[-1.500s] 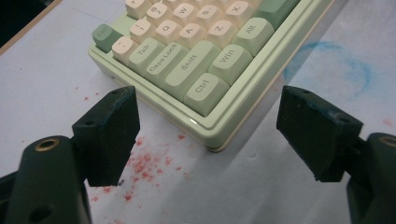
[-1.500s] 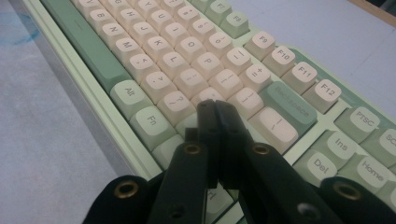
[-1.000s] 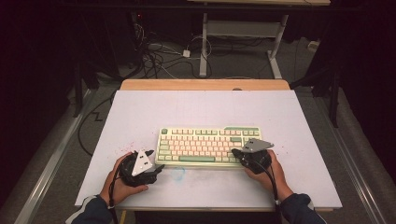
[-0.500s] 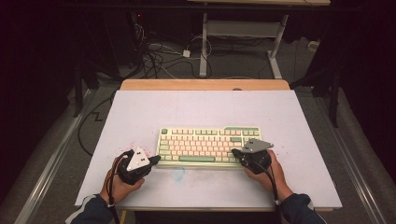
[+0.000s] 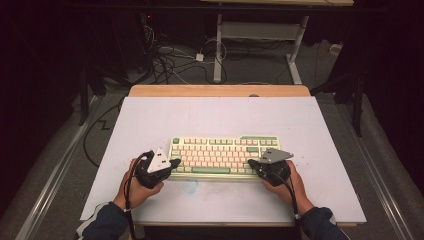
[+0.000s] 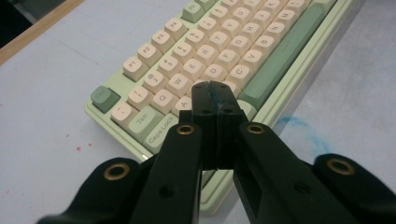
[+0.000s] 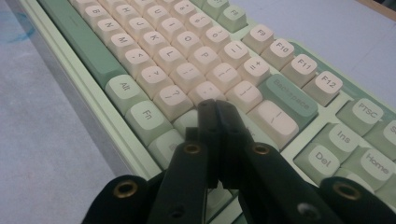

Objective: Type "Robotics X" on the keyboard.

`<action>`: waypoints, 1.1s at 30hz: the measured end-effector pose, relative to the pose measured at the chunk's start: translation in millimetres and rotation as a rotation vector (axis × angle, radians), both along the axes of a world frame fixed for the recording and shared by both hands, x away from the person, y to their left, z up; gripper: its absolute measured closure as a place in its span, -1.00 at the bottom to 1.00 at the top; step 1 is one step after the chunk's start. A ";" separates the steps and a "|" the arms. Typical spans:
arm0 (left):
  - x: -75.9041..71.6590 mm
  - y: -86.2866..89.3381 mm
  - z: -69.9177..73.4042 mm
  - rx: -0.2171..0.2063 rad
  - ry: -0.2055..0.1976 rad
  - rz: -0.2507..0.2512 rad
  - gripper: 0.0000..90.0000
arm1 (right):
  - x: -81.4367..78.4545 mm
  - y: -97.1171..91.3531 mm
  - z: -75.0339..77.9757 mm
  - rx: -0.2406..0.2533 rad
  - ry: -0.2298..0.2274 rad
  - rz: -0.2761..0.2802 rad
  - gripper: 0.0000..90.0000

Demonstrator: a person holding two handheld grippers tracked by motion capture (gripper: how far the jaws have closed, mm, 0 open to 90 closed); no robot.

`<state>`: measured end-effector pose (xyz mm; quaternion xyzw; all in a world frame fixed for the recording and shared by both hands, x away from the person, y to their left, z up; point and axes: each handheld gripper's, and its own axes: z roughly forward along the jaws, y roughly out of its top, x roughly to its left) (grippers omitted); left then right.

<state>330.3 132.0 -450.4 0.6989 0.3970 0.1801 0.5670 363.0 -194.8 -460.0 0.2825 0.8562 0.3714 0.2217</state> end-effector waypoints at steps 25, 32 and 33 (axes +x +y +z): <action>27.2 -39.7 -10.1 0.090 0.083 -0.066 0.94 | -0.4 -0.2 -0.6 0.003 -0.005 -0.001 1.00; 29.5 -41.9 -15.2 0.105 0.093 -0.063 0.94 | -0.4 -0.2 -0.7 0.001 -0.006 0.001 1.00; 29.9 -41.8 -15.9 0.108 0.094 -0.063 0.94 | -0.5 -0.1 -0.7 0.001 -0.007 0.001 1.00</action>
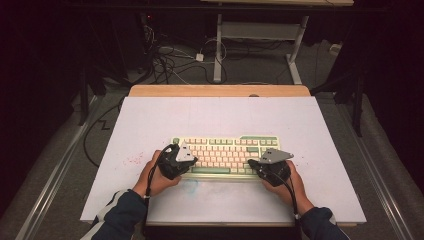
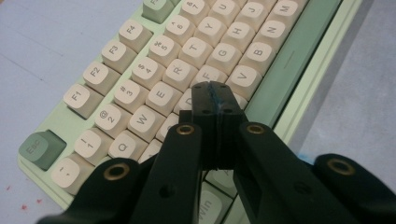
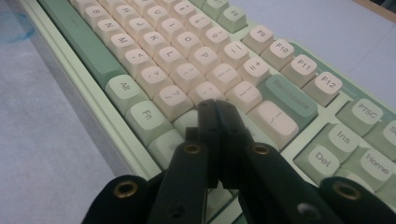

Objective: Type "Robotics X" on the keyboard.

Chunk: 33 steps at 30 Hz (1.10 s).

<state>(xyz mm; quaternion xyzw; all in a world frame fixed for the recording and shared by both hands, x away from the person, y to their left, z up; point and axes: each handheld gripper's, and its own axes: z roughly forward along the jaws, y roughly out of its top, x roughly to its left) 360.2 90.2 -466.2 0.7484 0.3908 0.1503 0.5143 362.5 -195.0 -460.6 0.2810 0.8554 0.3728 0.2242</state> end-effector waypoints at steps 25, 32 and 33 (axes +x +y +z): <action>-0.2 -0.6 -2.6 0.005 -0.007 0.005 0.94 | -0.2 0.0 -0.1 0.000 -0.001 0.001 1.00; -1.0 -2.1 -6.0 0.015 -0.006 0.004 0.94 | -0.1 0.2 -0.1 -0.003 -0.004 0.002 1.00; -1.1 -2.1 -5.7 0.021 -0.007 0.001 0.94 | -0.4 0.3 0.0 -0.005 -0.002 0.000 1.00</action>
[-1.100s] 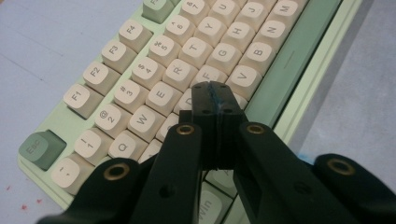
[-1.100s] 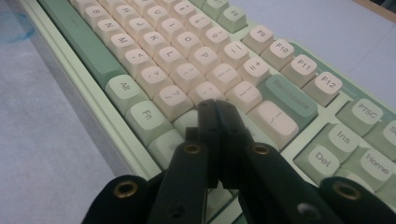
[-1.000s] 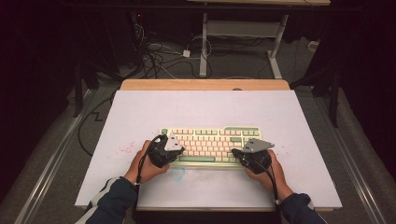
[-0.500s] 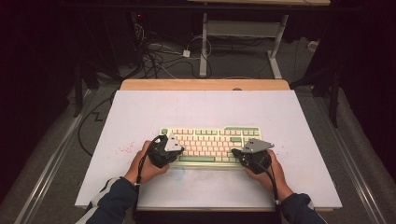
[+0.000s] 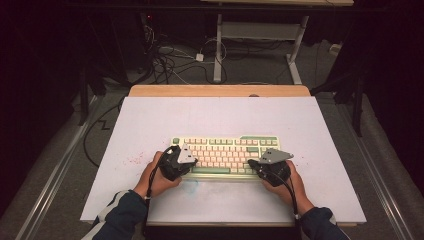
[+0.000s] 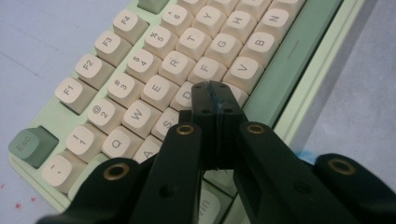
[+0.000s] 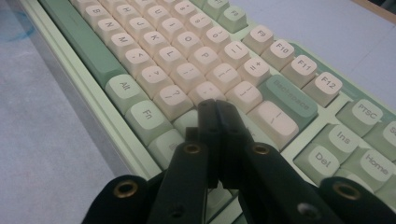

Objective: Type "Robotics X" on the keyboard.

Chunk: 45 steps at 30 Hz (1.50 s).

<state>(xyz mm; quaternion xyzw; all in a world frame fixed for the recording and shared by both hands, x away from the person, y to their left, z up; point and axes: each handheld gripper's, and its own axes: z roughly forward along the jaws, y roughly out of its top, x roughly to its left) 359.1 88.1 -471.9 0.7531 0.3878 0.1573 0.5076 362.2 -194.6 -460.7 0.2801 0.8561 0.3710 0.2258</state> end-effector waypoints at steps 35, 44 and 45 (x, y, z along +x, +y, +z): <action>0.6 5.5 15.5 -0.080 -0.143 0.065 0.39 | -5.7 -1.5 14.3 0.033 -0.057 -0.011 0.81; 0.5 4.9 17.6 -0.099 -0.183 0.098 0.02 | -6.1 -4.9 20.0 0.051 -0.094 -0.053 0.34; 0.7 4.9 17.6 -0.099 -0.184 0.101 -0.04 | -5.6 -5.2 20.0 0.052 -0.097 -0.064 0.28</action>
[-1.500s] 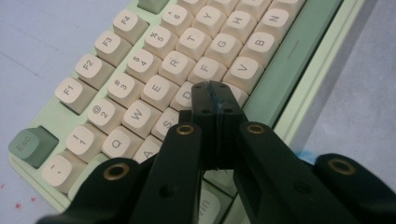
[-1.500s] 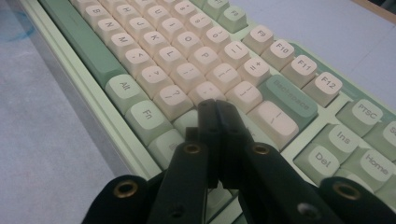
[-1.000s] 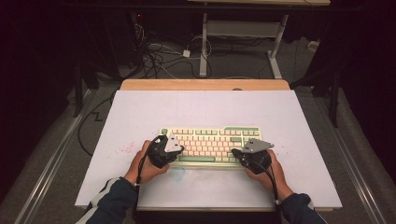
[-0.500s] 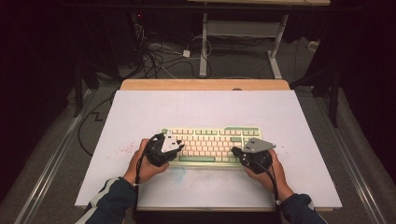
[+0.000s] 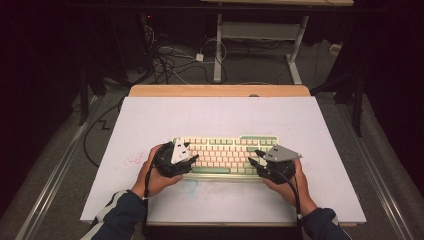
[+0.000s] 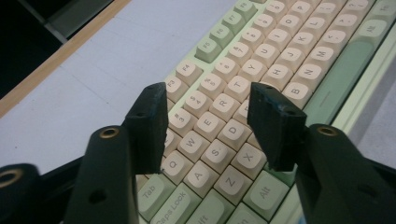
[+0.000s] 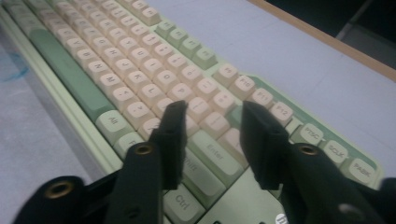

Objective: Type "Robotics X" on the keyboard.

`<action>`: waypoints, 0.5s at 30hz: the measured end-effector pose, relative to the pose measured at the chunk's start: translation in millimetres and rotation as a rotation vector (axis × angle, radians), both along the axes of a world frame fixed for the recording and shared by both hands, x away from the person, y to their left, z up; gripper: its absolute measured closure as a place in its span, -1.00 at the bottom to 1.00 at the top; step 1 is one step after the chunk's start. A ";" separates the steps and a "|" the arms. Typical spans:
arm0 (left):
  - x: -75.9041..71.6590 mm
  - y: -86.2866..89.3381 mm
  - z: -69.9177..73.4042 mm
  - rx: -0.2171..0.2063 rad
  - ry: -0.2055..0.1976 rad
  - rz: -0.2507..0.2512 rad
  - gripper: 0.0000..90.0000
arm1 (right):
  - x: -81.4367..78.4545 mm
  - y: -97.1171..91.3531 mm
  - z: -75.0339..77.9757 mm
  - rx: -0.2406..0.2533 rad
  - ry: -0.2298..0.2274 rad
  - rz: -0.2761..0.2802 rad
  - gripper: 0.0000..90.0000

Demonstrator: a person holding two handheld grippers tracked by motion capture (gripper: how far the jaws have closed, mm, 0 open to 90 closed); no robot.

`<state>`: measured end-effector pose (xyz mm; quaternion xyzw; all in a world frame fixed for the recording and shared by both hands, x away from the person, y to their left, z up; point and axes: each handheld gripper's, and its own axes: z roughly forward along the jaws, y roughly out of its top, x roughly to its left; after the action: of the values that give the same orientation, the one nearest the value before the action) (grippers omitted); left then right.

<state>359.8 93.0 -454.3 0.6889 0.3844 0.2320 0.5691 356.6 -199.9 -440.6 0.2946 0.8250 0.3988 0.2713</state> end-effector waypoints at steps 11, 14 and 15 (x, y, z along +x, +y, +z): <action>3.0 -2.5 -4.9 -0.002 -0.003 0.036 -0.61 | 2.7 0.7 -2.5 0.000 -0.046 -0.109 -0.52; 2.3 -3.7 -5.6 -0.004 -0.017 0.039 -0.64 | 2.7 0.9 -2.8 0.012 -0.056 -0.123 -0.59; 1.8 -4.2 -5.8 -0.004 -0.024 0.038 -0.64 | 2.4 1.2 -2.9 0.013 -0.062 -0.126 -0.59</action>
<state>361.6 88.9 -460.0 0.6777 0.3911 0.2502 0.5703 359.0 -198.7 -443.5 0.3351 0.7934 0.3951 0.3195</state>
